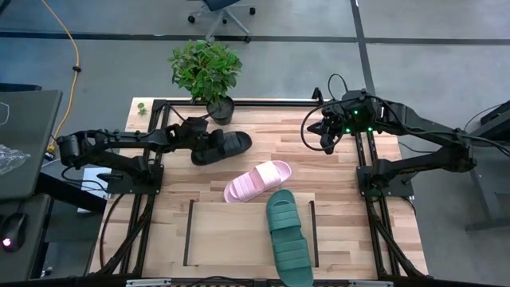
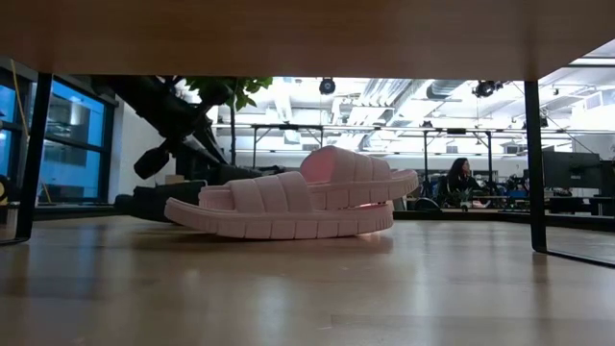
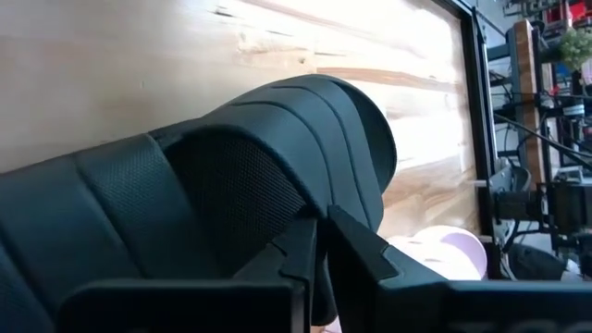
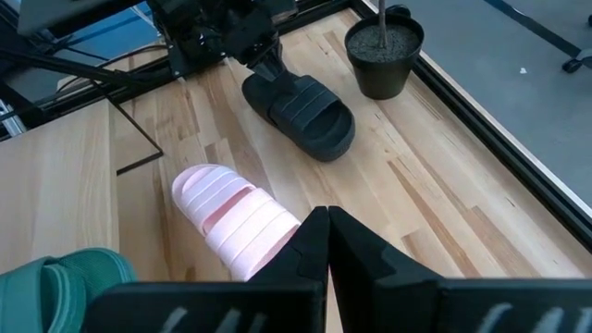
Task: Pick and place slides into the shelf
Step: Put the black pair of slides on the shelf
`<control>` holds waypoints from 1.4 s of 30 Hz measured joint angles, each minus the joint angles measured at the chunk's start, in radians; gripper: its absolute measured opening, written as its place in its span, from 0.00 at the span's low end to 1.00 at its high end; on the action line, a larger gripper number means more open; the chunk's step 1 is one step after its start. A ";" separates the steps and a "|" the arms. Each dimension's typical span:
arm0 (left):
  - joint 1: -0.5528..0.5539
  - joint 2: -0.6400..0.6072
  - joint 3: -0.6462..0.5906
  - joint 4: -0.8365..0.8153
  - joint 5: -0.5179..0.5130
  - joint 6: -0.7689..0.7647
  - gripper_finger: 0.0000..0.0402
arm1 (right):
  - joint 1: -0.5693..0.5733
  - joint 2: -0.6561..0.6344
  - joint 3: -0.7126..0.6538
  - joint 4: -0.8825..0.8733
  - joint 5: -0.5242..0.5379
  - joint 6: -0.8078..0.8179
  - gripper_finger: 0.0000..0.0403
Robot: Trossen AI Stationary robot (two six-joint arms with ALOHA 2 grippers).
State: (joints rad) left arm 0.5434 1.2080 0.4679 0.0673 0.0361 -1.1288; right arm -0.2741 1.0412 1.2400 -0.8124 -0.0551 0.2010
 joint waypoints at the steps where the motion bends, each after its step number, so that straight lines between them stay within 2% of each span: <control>1: 0.000 -0.001 0.000 0.000 0.003 0.000 0.05 | 0.000 0.000 0.000 0.000 0.000 0.000 0.00; 8: -0.001 -0.037 0.000 -0.009 0.015 0.023 0.01 | 0.000 0.000 0.000 0.000 0.019 0.001 0.00; 18: 0.000 -0.085 0.000 -0.020 0.024 0.047 0.01 | 0.000 0.000 0.000 0.000 0.019 0.000 0.00; 34: -0.001 -0.095 0.009 -0.011 0.171 0.129 0.01 | 0.000 0.000 0.000 0.000 0.025 0.000 0.00; 42: -0.001 -0.095 0.072 -0.014 0.187 0.193 0.00 | -0.001 0.000 0.000 0.000 0.039 0.001 0.00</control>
State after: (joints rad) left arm 0.5426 1.1133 0.5397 0.0536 0.2228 -0.9357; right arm -0.2749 1.0412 1.2400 -0.8122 -0.0160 0.2024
